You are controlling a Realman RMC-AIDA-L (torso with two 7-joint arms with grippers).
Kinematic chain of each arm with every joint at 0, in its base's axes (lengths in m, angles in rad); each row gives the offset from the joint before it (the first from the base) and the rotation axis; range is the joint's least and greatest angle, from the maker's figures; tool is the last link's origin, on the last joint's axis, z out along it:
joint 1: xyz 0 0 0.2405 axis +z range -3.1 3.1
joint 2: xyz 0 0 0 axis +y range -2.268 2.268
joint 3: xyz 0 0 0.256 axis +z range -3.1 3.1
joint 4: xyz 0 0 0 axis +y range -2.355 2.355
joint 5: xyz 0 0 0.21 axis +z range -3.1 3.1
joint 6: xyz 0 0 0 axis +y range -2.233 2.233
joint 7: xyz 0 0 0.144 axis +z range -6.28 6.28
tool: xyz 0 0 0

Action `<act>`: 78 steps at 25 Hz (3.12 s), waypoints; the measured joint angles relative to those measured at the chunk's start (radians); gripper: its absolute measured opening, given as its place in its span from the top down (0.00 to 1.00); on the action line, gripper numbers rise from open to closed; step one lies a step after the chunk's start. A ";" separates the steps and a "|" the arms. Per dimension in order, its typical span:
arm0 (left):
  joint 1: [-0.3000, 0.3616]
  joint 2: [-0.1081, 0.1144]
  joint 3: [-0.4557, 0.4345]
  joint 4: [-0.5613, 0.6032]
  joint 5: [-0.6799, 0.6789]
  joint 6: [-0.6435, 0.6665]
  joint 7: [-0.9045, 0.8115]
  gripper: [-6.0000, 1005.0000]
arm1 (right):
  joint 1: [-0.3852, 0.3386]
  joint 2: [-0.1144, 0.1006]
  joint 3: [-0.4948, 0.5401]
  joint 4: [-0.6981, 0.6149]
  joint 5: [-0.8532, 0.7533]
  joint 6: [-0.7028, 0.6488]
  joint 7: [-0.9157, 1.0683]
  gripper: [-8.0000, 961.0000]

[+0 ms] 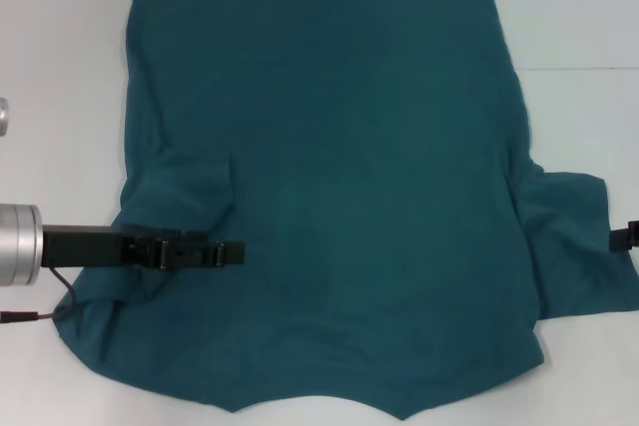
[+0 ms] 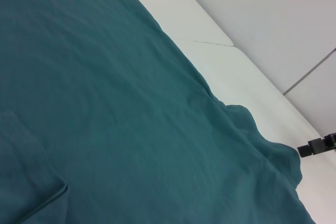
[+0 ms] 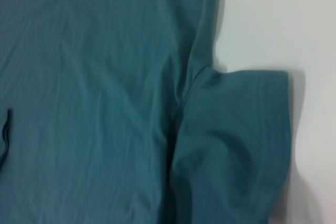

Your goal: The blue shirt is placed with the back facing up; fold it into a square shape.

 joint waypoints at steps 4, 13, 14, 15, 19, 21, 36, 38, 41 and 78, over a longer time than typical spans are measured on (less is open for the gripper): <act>0.000 0.000 0.000 0.000 0.000 -0.001 0.000 0.14 | 0.000 0.001 0.000 0.002 0.000 0.007 0.000 0.21; -0.001 -0.003 0.000 -0.002 0.000 -0.014 0.000 0.14 | 0.006 0.026 -0.002 0.010 0.002 0.045 -0.023 0.21; -0.001 -0.003 0.000 -0.002 0.000 -0.013 0.000 0.14 | 0.008 0.026 -0.002 0.017 0.002 0.048 -0.023 0.21; -0.001 -0.003 0.000 -0.002 0.000 -0.014 0.000 0.14 | 0.009 0.026 -0.002 0.020 0.002 0.050 -0.023 0.21; -0.001 -0.003 0.000 -0.002 0.000 -0.014 0.000 0.14 | 0.010 0.027 -0.003 0.026 0.001 0.056 -0.021 0.21; -0.001 -0.003 0.000 -0.002 0.000 -0.015 0.000 0.14 | 0.009 0.026 -0.003 0.026 0.001 0.056 -0.020 0.21; -0.002 -0.008 0.001 -0.001 0.000 -0.033 -0.001 0.14 | 0.013 0.049 -0.003 0.026 0.002 0.105 -0.027 0.21; -0.001 -0.008 0.001 -0.002 0.000 -0.035 -0.001 0.14 | 0.014 0.050 -0.003 0.026 0.006 0.106 -0.027 0.21; -0.001 -0.008 0.003 -0.001 0.000 -0.037 -0.001 0.14 | 0.017 0.051 -0.003 0.026 0.008 0.104 -0.035 0.28; 0.008 -0.009 0.000 0.002 0.000 -0.029 -0.012 0.14 | 0.003 0.024 0.009 -0.045 -0.014 0.174 -0.067 0.97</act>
